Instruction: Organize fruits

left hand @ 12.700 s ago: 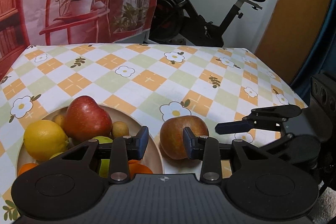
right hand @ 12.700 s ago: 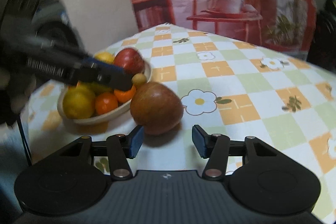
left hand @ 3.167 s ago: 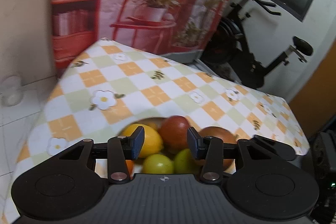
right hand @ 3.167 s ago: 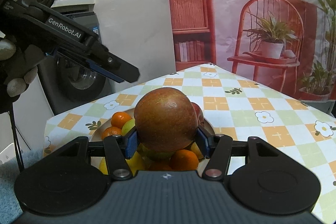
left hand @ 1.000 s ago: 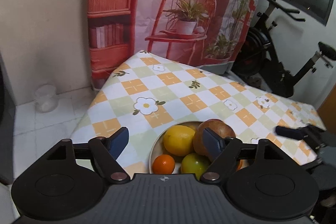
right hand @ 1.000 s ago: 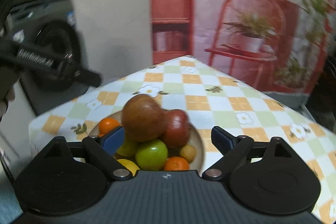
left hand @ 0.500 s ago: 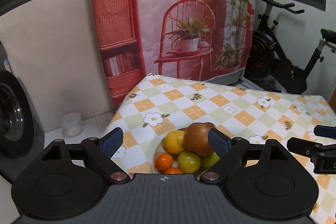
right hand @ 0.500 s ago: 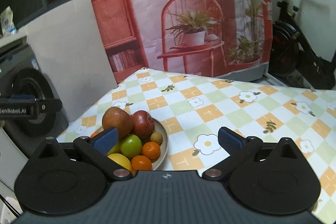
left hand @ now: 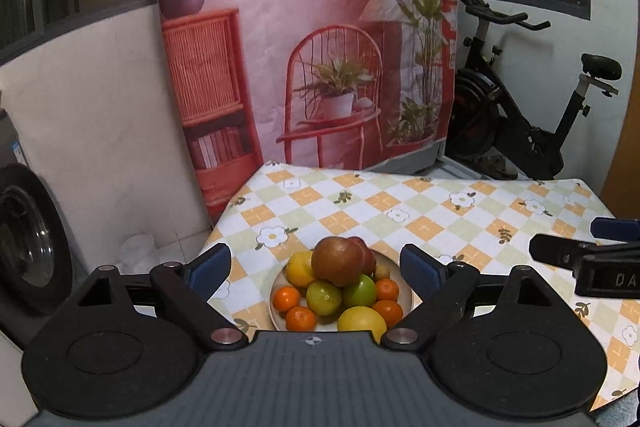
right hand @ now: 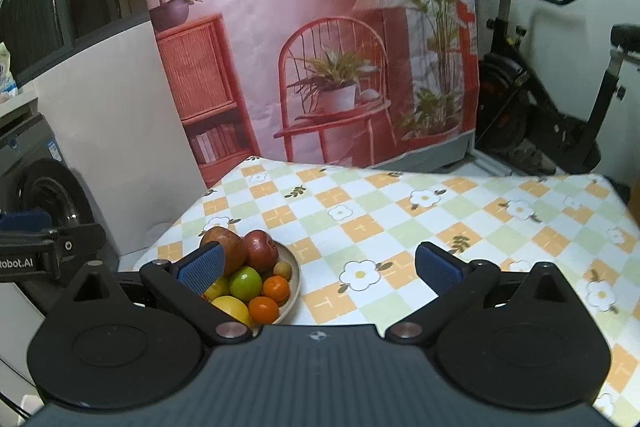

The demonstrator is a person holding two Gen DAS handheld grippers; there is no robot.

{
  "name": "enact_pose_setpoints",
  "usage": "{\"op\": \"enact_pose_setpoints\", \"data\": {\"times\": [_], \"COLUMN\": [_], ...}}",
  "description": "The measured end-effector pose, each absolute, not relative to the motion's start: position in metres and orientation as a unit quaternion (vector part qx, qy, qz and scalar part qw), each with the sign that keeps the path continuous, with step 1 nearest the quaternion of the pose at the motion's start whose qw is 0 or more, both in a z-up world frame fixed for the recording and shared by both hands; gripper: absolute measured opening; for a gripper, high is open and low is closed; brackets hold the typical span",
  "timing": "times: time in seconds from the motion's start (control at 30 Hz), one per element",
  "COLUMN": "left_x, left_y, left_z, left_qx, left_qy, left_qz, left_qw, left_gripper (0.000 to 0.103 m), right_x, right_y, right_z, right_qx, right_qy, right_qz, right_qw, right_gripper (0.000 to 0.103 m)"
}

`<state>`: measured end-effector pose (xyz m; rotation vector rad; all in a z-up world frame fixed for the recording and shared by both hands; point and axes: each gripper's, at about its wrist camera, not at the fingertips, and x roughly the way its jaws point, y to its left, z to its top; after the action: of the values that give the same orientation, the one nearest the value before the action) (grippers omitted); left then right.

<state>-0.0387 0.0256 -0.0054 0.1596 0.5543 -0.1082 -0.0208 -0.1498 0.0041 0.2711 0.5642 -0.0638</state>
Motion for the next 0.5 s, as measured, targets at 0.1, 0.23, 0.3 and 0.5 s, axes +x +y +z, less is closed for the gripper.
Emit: {"op": "enact_pose_setpoints", "data": {"times": [0.1,0.23,0.3,0.5], "left_x": [-0.045,-0.049,-0.051,-0.054], "left_y": [0.022,0.025,0.027,0.032], "left_z": [-0.003,-0.003,-0.005,-0.003], "left_qx": [0.081,0.072,0.067,0.063], "left_qy": [0.268,0.271,0.272,0.27], "left_qz": [-0.049,-0.051,-0.051,-0.045], "left_qw": [0.959,0.959,0.959,0.96], "left_gripper": [0.094,0.094,0.094,0.094], "right_x": [-0.027,-0.034,-0.036,-0.038], "right_y": [-0.147,-0.146,-0.145,-0.142], "right_z": [0.006,0.01,0.012,0.013], "right_qx": [0.134,0.131,0.128,0.125], "right_qy": [0.275,0.272,0.271,0.273], "right_qz": [-0.029,-0.034,-0.037,-0.038], "right_qw": [0.952,0.953,0.953,0.953], "right_gripper": [0.103,0.103,0.103,0.103]}}
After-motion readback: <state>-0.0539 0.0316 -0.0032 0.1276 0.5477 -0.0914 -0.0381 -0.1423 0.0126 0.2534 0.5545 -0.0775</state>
